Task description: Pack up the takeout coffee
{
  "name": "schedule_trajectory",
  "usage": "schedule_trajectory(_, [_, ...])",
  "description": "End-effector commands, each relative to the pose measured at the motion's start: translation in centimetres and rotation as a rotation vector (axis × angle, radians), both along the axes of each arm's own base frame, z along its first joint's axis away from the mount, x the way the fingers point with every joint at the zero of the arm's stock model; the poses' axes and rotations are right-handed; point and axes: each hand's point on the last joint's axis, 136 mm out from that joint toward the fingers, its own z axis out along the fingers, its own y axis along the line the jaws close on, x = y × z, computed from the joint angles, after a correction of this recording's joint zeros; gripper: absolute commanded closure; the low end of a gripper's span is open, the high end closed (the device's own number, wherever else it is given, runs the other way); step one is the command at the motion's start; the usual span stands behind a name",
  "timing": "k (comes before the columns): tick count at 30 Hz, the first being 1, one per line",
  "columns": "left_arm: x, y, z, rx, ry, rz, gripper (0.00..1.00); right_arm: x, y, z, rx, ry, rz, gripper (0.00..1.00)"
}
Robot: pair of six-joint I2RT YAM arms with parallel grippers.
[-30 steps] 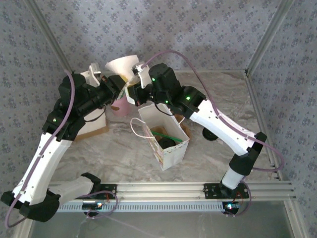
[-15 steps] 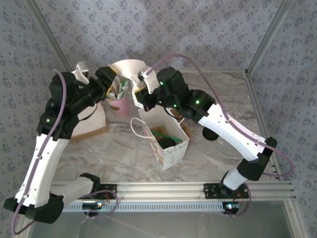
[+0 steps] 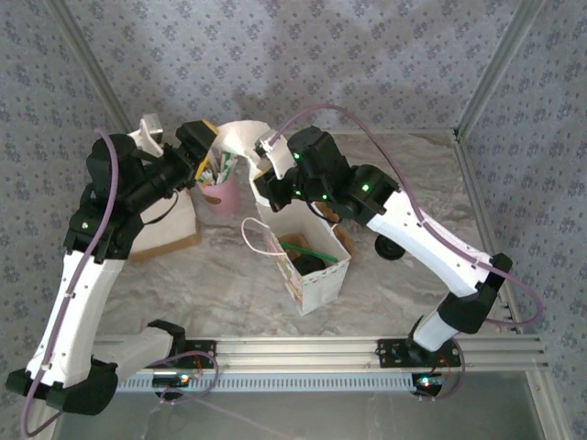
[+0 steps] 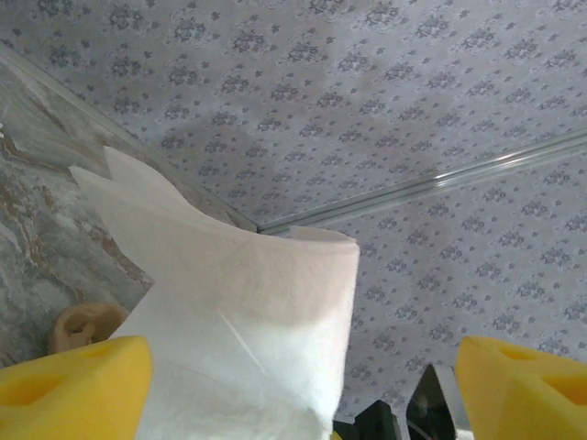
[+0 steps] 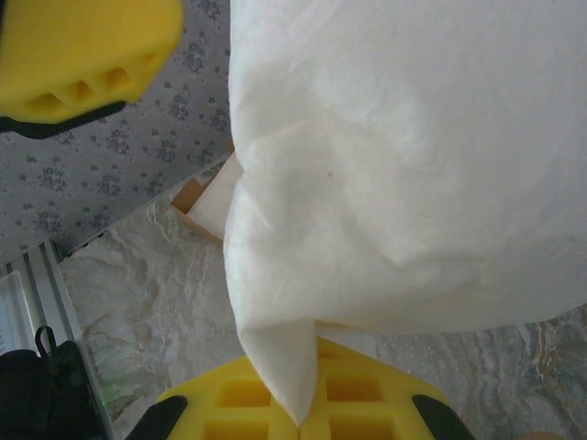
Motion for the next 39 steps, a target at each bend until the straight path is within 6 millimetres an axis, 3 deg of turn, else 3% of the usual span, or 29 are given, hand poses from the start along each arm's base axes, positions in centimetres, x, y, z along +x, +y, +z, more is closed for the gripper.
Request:
schedule_trajectory(1, [0.1,-0.1,0.1,0.007,-0.005,-0.010,0.11,-0.5,0.2,0.4,-0.010,-0.010,0.030,1.00])
schedule_trajectory(6, [1.3,-0.5,-1.4,0.033,0.033,-0.014,0.14,-1.3,0.1,1.0,0.013,-0.009,0.061,1.00])
schedule_trajectory(11, [2.2,-0.3,-2.2,0.033,0.055,-0.010,0.29,-2.2,0.0,1.5,0.044,-0.010,0.099,1.00])
schedule_trajectory(13, [2.3,-0.4,-2.2,0.027,0.053,-0.014,0.42,-2.3,-0.1,1.6,0.051,-0.008,0.101,1.00])
schedule_trajectory(16, [2.1,-0.5,-2.1,0.014,0.046,-0.022,0.68,-1.9,-0.2,2.3,0.090,-0.001,0.079,1.00])
schedule_trajectory(20, [1.8,-0.8,-2.1,-0.008,0.041,-0.036,0.85,-1.5,0.1,3.9,0.190,0.043,0.072,1.00])
schedule_trajectory(30, [0.5,-4.1,-3.2,-0.015,0.031,-0.099,0.92,-0.6,0.2,6.8,0.394,0.131,0.072,0.98])
schedule_trajectory(32, [0.4,-4.7,-3.4,-0.019,0.027,-0.107,0.92,-0.2,0.1,6.8,0.412,0.142,0.056,0.92])
schedule_trajectory(35, [0.3,-5.3,-3.3,-0.017,0.020,-0.113,0.93,0.1,-0.1,6.7,0.436,0.163,0.046,0.72])
schedule_trajectory(39, [0.2,-5.6,-3.0,-0.013,0.012,-0.118,0.94,-0.1,-0.2,6.7,0.463,0.179,0.055,0.58])
